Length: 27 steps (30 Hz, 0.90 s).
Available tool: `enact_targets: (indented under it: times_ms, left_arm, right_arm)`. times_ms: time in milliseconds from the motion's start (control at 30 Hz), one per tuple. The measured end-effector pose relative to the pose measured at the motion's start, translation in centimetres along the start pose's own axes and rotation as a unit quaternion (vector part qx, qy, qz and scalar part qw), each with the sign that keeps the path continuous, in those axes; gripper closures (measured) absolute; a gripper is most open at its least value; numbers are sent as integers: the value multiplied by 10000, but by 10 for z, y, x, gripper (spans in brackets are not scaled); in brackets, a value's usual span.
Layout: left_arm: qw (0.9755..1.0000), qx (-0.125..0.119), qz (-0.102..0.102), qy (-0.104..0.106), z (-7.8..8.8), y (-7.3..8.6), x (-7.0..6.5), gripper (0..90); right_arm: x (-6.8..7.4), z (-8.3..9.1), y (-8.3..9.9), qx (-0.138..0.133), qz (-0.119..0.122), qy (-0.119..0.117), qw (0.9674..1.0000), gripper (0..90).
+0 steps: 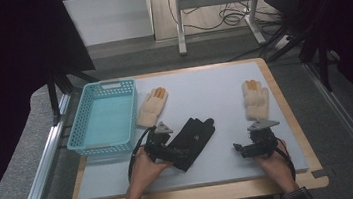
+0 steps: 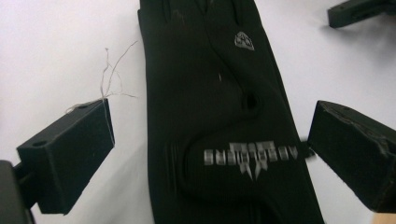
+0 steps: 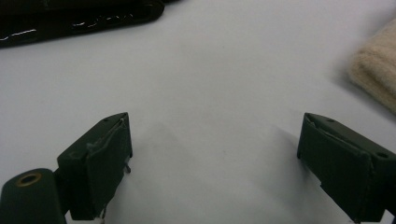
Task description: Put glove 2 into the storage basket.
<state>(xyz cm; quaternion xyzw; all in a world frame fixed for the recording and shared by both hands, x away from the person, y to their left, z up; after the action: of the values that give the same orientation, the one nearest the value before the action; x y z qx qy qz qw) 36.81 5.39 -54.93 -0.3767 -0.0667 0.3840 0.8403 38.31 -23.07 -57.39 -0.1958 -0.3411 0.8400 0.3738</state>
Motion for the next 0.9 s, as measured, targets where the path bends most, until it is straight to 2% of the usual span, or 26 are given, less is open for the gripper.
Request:
enact_targets:
  times_ms: [67, 167, 433, 533, 600, 667, 700, 733, 800, 900]
  left_arm:
    - [10000, 53, -4, -21, -4, -2, 0, 9]
    - [9996, 272, 7, -83, -19, -6, 2, 7]
    - [9983, 585, -20, -66, -36, -6, -3, 0]
    - [9975, 693, -165, -34, -39, -5, -10, 0]
    - [9961, 751, -375, -257, -42, -2, -13, 0]
    - [9961, 726, -411, -285, -42, -2, -14, 0]
    - [9975, 539, -358, -278, -36, -4, -10, 0]
    - [9975, 539, -358, -278, -36, -4, -10, 0]
    - [9991, 333, -250, -116, -27, -5, -5, 0]
    - [9986, 435, -261, -158, -26, -3, -4, 0]
  right_arm:
    - [0, 0, 0, -1, 3, 0, 10000, 97]
    - [0, 0, 0, -2, 2, -1, 10000, 98]
    - [0, 0, 0, -13, 11, -2, 10000, 98]
    - [0, 0, 0, -8, 11, -1, 10000, 98]
    - [0, 0, 0, -9, 10, -1, 10000, 98]
    - [0, 0, 0, -13, 10, -2, 10000, 98]
    - [0, 0, 0, -8, 13, -1, 10000, 98]
    - [0, 0, 0, -3, 1, 0, 10000, 98]
    - [0, 0, 0, 2, -6, -2, 10000, 98]
    - [0, 0, 0, -2, -8, -3, 10000, 98]
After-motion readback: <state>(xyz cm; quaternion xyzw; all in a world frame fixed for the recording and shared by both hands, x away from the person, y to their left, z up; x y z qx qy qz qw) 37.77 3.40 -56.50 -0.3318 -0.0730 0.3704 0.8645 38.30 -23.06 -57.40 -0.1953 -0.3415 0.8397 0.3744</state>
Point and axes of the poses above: each handheld gripper's, and its own axes: z roughly backward along the jaws, y roughly out of its underside, x roughly to its left, the point moved 6 cm from there along -z, roughly forward along the jaws, and after that the axes turned 2 degrees about z, right-handed, at the moved point
